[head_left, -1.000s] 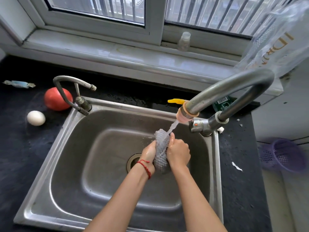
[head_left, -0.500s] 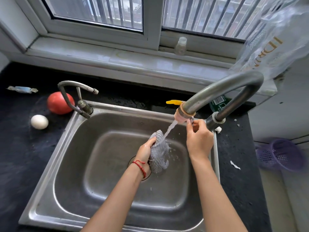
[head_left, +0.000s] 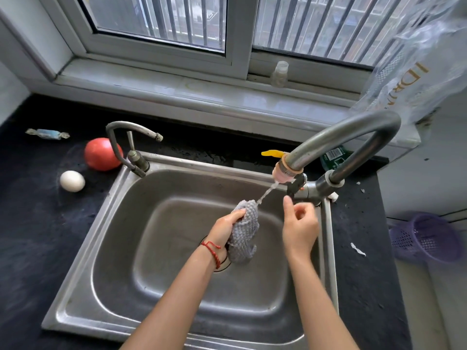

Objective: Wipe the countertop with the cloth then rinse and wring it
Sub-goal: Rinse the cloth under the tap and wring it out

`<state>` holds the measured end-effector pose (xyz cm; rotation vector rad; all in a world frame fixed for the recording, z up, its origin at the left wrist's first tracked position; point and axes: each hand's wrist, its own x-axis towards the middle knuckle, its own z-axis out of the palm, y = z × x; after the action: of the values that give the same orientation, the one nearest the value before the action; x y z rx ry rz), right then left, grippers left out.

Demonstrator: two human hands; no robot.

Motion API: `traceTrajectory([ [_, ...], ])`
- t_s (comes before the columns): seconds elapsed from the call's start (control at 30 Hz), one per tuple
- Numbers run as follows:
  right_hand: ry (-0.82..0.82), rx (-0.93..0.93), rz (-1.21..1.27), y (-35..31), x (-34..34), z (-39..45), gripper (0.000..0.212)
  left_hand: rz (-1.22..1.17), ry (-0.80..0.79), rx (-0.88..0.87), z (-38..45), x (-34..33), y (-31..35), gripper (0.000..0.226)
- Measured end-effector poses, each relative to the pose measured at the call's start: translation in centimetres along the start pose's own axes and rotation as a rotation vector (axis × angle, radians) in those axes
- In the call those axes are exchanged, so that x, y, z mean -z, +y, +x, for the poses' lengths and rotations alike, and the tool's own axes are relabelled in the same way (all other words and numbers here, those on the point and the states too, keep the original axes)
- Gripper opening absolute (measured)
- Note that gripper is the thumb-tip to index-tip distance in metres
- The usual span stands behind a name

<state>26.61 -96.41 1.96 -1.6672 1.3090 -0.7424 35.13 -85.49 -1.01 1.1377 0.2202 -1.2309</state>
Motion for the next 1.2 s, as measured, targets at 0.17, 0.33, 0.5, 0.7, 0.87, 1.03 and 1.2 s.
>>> traceTrajectory([
  [0.17, -0.629, -0.496, 0.285, 2.5, -1.6, -0.7, 0.035, 0.113, -0.065, 0.038, -0.8, 0.0, 0.5, 0.024],
  [0.33, -0.892, -0.585, 0.476, 2.1, -1.3, -0.6, 0.033, 0.021, -0.073, -0.014, -1.3, -0.4, 1.0, 0.031],
  [0.5, -0.566, -0.264, 0.315, 2.0, -0.8, 0.0, 0.006, -0.076, 0.067, -0.102, -1.7, -0.3, 1.3, 0.033],
  [0.7, -0.316, -0.029, 0.21, 0.6, -0.1, -0.1, 0.02, 0.175, 0.357, -0.423, -1.5, -0.5, 1.5, 0.008],
  [0.87, -0.294, 0.036, 0.204, 0.2, 0.3, -0.4, 0.026, 0.446, 0.524, -0.609, -1.6, 0.2, 1.8, 0.015],
  [1.03, -0.22, 0.006, 0.243, -0.1, 1.0, -0.1, 0.027, 0.54, 0.553, -0.721, -2.4, 0.3, 2.6, 0.016],
  [1.2, -0.132, 0.052, 0.183, -0.6, 0.1, -1.3, 0.023, 0.753, 0.657, -0.79, -2.3, -0.5, 2.4, 0.041],
])
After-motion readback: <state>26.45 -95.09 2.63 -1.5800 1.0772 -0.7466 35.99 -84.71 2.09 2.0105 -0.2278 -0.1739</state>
